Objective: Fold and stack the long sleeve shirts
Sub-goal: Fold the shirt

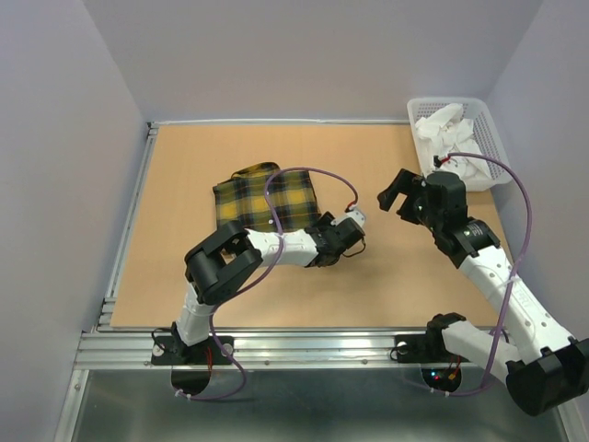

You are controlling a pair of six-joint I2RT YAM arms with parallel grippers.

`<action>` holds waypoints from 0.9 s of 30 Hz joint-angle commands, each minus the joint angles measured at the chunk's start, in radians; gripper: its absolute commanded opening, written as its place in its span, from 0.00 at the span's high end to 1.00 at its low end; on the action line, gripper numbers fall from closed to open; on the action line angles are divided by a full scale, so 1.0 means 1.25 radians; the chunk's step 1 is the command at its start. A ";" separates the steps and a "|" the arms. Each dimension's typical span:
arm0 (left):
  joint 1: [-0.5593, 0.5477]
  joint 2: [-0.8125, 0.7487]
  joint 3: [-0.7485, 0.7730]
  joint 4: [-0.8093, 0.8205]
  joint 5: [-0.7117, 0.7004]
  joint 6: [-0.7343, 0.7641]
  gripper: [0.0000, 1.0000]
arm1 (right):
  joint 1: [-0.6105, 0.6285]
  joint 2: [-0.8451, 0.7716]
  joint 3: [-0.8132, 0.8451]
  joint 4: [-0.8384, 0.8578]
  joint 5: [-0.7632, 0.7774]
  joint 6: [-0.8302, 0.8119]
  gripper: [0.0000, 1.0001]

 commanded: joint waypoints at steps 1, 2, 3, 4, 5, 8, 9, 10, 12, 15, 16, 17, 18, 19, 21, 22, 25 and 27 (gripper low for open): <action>0.019 0.015 -0.013 0.030 -0.020 0.022 0.44 | -0.002 -0.006 -0.022 0.016 0.010 0.033 0.00; 0.022 0.015 -0.015 0.034 -0.015 0.025 0.46 | -0.002 -0.006 -0.024 0.016 0.009 0.038 0.00; 0.028 0.015 -0.017 0.043 -0.010 0.035 0.52 | -0.002 -0.005 -0.024 0.016 0.008 0.044 0.00; 0.032 0.016 -0.018 0.048 -0.008 0.040 0.57 | -0.002 -0.003 -0.027 0.016 0.007 0.044 0.00; 0.035 0.016 -0.019 0.055 -0.007 0.042 0.58 | -0.002 -0.002 -0.027 0.016 0.007 0.044 0.00; 0.048 0.010 -0.027 0.069 0.008 0.055 0.77 | -0.002 0.002 -0.030 0.016 -0.010 0.043 0.00; 0.052 0.007 -0.032 0.073 0.020 0.054 0.80 | -0.002 0.003 -0.031 0.016 -0.014 0.044 0.00; 0.055 0.004 -0.033 0.075 0.024 0.054 0.84 | -0.002 0.008 -0.031 0.016 -0.021 0.046 0.00; 0.065 0.000 -0.039 0.080 0.036 0.050 0.95 | -0.002 0.016 -0.031 0.016 -0.027 0.060 0.00; 0.078 -0.016 -0.054 0.089 0.059 0.043 1.00 | -0.002 0.039 -0.018 0.017 -0.043 0.082 0.00; 0.082 -0.022 -0.059 0.089 0.069 0.036 1.00 | -0.002 0.050 -0.013 0.017 -0.047 0.088 0.00; 0.090 -0.042 -0.067 0.088 0.078 0.023 1.00 | -0.002 0.072 -0.008 0.020 -0.055 0.097 0.00; 0.093 -0.053 -0.084 0.088 0.095 0.016 1.00 | -0.002 0.089 -0.002 0.021 -0.061 0.104 0.00; 0.096 -0.078 -0.094 0.088 0.102 0.007 1.00 | -0.002 0.105 0.014 0.022 -0.074 0.119 0.00; 0.100 -0.105 -0.114 0.105 0.114 -0.016 1.00 | -0.004 0.165 0.035 0.023 -0.094 0.141 0.00; 0.101 -0.118 -0.133 0.105 0.123 -0.021 1.00 | -0.004 0.185 0.045 0.023 -0.106 0.168 0.00; 0.101 -0.168 -0.164 0.099 0.137 -0.048 1.00 | -0.010 0.265 0.079 0.032 -0.151 0.223 0.00; 0.107 -0.213 -0.185 0.096 0.149 -0.067 1.00 | -0.018 0.312 0.089 0.067 -0.205 0.240 0.00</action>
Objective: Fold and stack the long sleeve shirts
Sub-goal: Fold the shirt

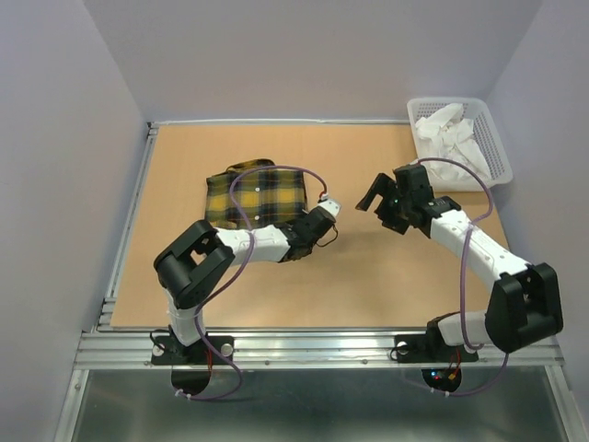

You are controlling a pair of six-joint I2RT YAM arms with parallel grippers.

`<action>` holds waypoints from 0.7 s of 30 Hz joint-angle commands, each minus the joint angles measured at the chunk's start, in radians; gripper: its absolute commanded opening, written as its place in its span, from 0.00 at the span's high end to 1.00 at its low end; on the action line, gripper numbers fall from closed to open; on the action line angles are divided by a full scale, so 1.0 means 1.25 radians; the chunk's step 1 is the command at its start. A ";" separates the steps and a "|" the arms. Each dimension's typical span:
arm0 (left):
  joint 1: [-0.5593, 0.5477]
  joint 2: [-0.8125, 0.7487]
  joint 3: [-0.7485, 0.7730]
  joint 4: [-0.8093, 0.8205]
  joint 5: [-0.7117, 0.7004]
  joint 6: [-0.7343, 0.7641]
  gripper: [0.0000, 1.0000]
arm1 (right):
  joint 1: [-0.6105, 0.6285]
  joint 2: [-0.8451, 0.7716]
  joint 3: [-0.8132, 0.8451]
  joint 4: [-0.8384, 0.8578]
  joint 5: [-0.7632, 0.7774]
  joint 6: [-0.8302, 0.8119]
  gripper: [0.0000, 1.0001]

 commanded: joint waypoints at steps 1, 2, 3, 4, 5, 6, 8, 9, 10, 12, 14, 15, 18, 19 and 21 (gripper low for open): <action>0.004 -0.100 -0.037 -0.002 0.031 -0.056 1.00 | -0.013 0.058 0.070 0.077 -0.088 0.076 0.00; 0.006 -0.111 -0.043 -0.002 0.033 -0.061 1.00 | -0.014 0.073 0.070 0.096 -0.123 0.080 0.00; 0.006 -0.119 -0.048 -0.001 0.035 -0.067 1.00 | -0.014 0.094 0.073 0.129 -0.140 0.087 0.00; 0.007 -0.135 -0.059 0.001 0.039 -0.076 1.00 | -0.016 0.132 0.074 0.145 -0.173 0.099 0.00; 0.006 -0.143 -0.065 0.004 0.040 -0.079 1.00 | -0.014 0.155 0.074 0.163 -0.191 0.103 0.00; 0.007 -0.149 -0.072 0.008 0.044 -0.085 1.00 | -0.016 0.175 0.073 0.205 -0.210 0.107 0.00; 0.007 -0.168 -0.079 0.009 0.051 -0.105 1.00 | -0.014 0.237 0.067 0.276 -0.262 0.125 0.00; 0.007 -0.174 -0.081 0.011 0.055 -0.110 1.00 | -0.014 0.256 0.063 0.298 -0.277 0.133 0.00; 0.007 -0.186 -0.090 0.015 0.064 -0.120 1.00 | -0.014 0.275 0.059 0.319 -0.304 0.147 0.00; 0.007 -0.195 -0.098 0.027 0.078 -0.127 1.00 | -0.013 0.328 0.056 0.392 -0.329 0.159 0.00; 0.007 -0.205 -0.103 0.032 0.088 -0.138 1.00 | -0.007 0.372 0.061 0.446 -0.353 0.171 0.00; 0.007 -0.207 -0.104 0.033 0.090 -0.140 1.00 | -0.005 0.387 0.065 0.458 -0.358 0.174 0.00; 0.006 -0.212 -0.107 0.039 0.098 -0.143 1.00 | 0.011 0.448 0.101 0.484 -0.375 0.181 0.00; 0.007 -0.215 -0.106 0.041 0.099 -0.143 1.00 | 0.015 0.463 0.112 0.490 -0.376 0.181 0.00; 0.007 -0.216 -0.103 0.039 0.101 -0.144 1.00 | 0.036 0.506 0.148 0.496 -0.376 0.180 0.00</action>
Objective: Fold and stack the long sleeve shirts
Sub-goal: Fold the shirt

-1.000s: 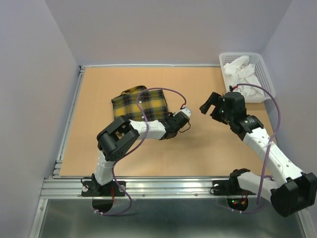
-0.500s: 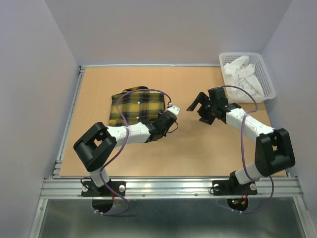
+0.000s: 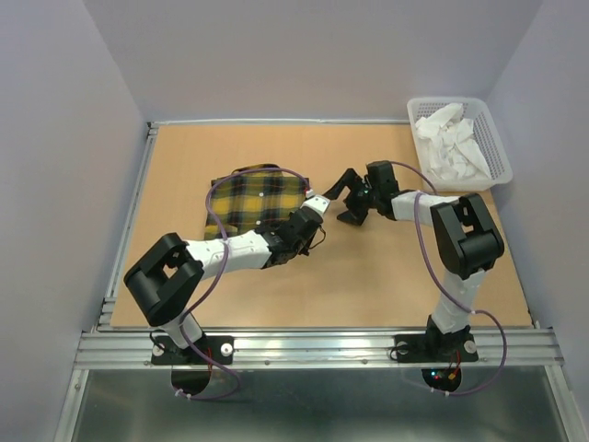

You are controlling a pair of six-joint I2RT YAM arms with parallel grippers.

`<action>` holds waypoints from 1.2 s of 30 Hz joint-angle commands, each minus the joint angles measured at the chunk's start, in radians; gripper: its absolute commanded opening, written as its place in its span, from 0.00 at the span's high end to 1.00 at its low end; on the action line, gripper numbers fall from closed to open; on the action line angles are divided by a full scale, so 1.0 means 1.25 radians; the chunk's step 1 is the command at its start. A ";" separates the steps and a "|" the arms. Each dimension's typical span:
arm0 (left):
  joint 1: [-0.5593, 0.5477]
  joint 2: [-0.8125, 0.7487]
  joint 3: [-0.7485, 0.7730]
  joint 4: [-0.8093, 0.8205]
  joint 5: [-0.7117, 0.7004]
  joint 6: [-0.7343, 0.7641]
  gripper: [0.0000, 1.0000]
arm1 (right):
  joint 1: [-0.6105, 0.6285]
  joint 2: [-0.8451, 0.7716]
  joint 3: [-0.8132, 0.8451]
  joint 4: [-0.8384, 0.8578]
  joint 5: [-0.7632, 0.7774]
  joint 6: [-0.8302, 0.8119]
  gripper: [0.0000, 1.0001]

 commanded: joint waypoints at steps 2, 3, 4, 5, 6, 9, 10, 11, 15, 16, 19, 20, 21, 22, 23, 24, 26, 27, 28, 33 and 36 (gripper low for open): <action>0.000 -0.052 -0.003 0.031 0.013 -0.021 1.00 | 0.053 0.096 0.101 0.082 -0.033 0.010 0.00; 0.000 -0.055 -0.003 0.031 0.015 -0.025 1.00 | 0.061 0.124 0.128 0.082 -0.034 0.011 0.00; -0.001 -0.058 -0.001 0.031 0.015 -0.026 1.00 | 0.077 0.137 0.138 0.083 -0.035 0.010 0.00; -0.001 -0.060 -0.003 0.031 0.015 -0.027 1.00 | 0.084 0.150 0.149 0.082 -0.034 0.011 0.00; -0.001 -0.063 -0.003 0.031 0.014 -0.029 1.00 | 0.091 0.161 0.165 0.082 -0.034 0.013 0.00; -0.001 -0.081 -0.003 0.031 0.009 -0.037 1.00 | 0.126 0.197 0.184 0.081 -0.044 0.024 0.00; -0.001 -0.086 -0.003 0.031 0.009 -0.037 1.00 | 0.132 0.204 0.187 0.082 -0.044 0.025 0.00; -0.001 -0.091 -0.003 0.031 0.009 -0.042 1.00 | 0.138 0.209 0.189 0.081 -0.045 0.026 0.00; -0.002 -0.113 -0.005 0.038 0.010 -0.048 1.00 | 0.160 0.235 0.202 0.081 -0.053 0.035 0.00; -0.001 -0.117 -0.008 0.041 0.011 -0.048 1.00 | 0.163 0.239 0.205 0.082 -0.055 0.036 0.00; -0.002 -0.118 -0.008 0.046 0.034 -0.047 1.00 | 0.169 0.245 0.219 0.082 -0.052 0.030 0.03; -0.005 -0.117 -0.009 0.046 0.042 -0.046 1.00 | 0.169 0.246 0.223 0.081 -0.053 0.029 0.04; -0.008 -0.113 -0.010 0.052 0.047 -0.047 1.00 | 0.169 0.247 0.233 0.081 -0.055 0.026 0.07; -0.013 -0.111 -0.011 0.055 0.051 -0.047 1.00 | 0.169 0.252 0.239 0.082 -0.055 0.023 0.09; -0.024 -0.101 -0.011 0.057 0.053 -0.049 1.00 | 0.169 0.253 0.244 0.081 -0.057 0.019 0.12; -0.029 -0.097 -0.010 0.057 0.053 -0.052 1.00 | 0.169 0.256 0.246 0.081 -0.056 0.016 0.17; -0.039 -0.090 -0.008 0.057 0.054 -0.058 1.00 | 0.169 0.256 0.250 0.082 -0.060 0.004 0.29; -0.044 -0.091 -0.009 0.057 0.053 -0.060 1.00 | 0.170 0.252 0.248 0.081 -0.058 -0.003 0.36; -0.044 -0.096 -0.012 0.057 0.054 -0.070 0.98 | 0.169 0.246 0.240 0.082 -0.056 -0.018 0.43; -0.043 -0.129 -0.016 0.047 0.052 -0.081 0.79 | 0.158 0.209 0.197 0.081 -0.044 -0.069 0.92; -0.032 -0.156 0.005 0.018 0.061 -0.086 0.59 | 0.138 0.184 0.164 0.080 -0.064 -0.101 0.99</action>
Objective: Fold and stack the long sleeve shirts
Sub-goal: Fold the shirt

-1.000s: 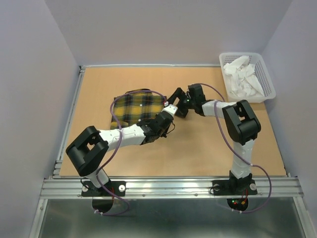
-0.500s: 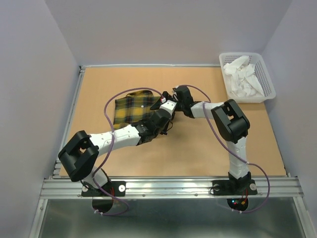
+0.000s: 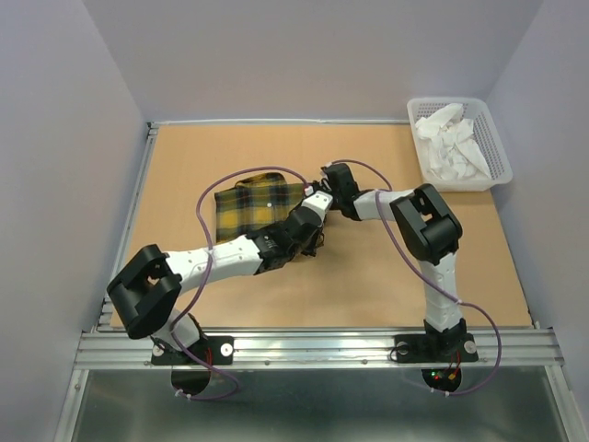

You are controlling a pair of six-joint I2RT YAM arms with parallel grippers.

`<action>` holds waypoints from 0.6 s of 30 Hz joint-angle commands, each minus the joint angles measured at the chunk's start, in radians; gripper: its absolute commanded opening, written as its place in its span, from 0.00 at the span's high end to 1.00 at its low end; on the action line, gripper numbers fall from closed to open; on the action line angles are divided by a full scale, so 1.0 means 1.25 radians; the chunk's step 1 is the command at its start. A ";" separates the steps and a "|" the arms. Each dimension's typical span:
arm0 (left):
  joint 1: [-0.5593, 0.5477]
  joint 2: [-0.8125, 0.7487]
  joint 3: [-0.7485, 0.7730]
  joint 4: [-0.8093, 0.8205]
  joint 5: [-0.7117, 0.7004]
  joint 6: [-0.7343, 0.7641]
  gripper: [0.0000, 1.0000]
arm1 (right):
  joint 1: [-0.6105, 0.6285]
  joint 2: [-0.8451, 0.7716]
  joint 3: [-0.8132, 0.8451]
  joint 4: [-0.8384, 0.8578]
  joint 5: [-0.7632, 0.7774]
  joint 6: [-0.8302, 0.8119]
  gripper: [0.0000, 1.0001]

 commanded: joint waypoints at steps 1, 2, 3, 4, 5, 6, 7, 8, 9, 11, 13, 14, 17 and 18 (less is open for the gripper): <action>0.016 -0.084 0.023 -0.003 0.020 -0.019 0.58 | -0.032 -0.054 -0.056 -0.007 0.002 -0.084 0.99; 0.028 -0.096 0.028 -0.009 0.028 -0.019 0.53 | -0.040 -0.064 -0.078 -0.005 -0.004 -0.092 0.99; 0.041 -0.107 0.032 -0.014 0.036 -0.021 0.48 | -0.048 -0.073 -0.088 -0.007 -0.010 -0.103 0.99; 0.055 -0.126 0.040 -0.025 0.061 -0.021 0.43 | -0.057 -0.089 -0.099 -0.008 -0.018 -0.113 0.99; 0.097 -0.136 0.044 -0.029 0.074 -0.021 0.39 | -0.077 -0.095 -0.106 -0.010 -0.026 -0.134 0.99; 0.121 -0.146 0.046 -0.030 0.090 -0.021 0.35 | -0.087 -0.101 -0.121 -0.020 -0.046 -0.149 1.00; 0.151 -0.162 0.049 -0.030 0.122 -0.018 0.28 | -0.096 -0.115 -0.124 -0.034 -0.054 -0.165 0.99; 0.206 -0.167 0.050 -0.050 0.141 -0.016 0.25 | -0.117 -0.120 -0.124 -0.071 -0.064 -0.201 0.99; 0.237 -0.171 0.054 -0.057 0.155 -0.011 0.20 | -0.127 -0.127 -0.117 -0.095 -0.068 -0.221 1.00; 0.285 -0.172 0.060 -0.071 0.163 0.011 0.16 | -0.155 -0.150 -0.104 -0.145 -0.069 -0.291 0.99; 0.364 -0.164 0.054 -0.087 0.162 0.016 0.14 | -0.172 -0.166 -0.057 -0.242 -0.052 -0.374 0.99; 0.395 -0.163 0.048 -0.092 0.160 0.009 0.14 | -0.187 -0.178 -0.038 -0.276 -0.024 -0.405 0.99; 0.495 -0.149 0.016 -0.116 0.148 -0.013 0.12 | -0.218 -0.183 0.068 -0.420 0.028 -0.518 1.00; 0.515 -0.147 0.004 -0.121 0.147 -0.021 0.12 | -0.226 -0.179 0.102 -0.492 0.061 -0.545 0.99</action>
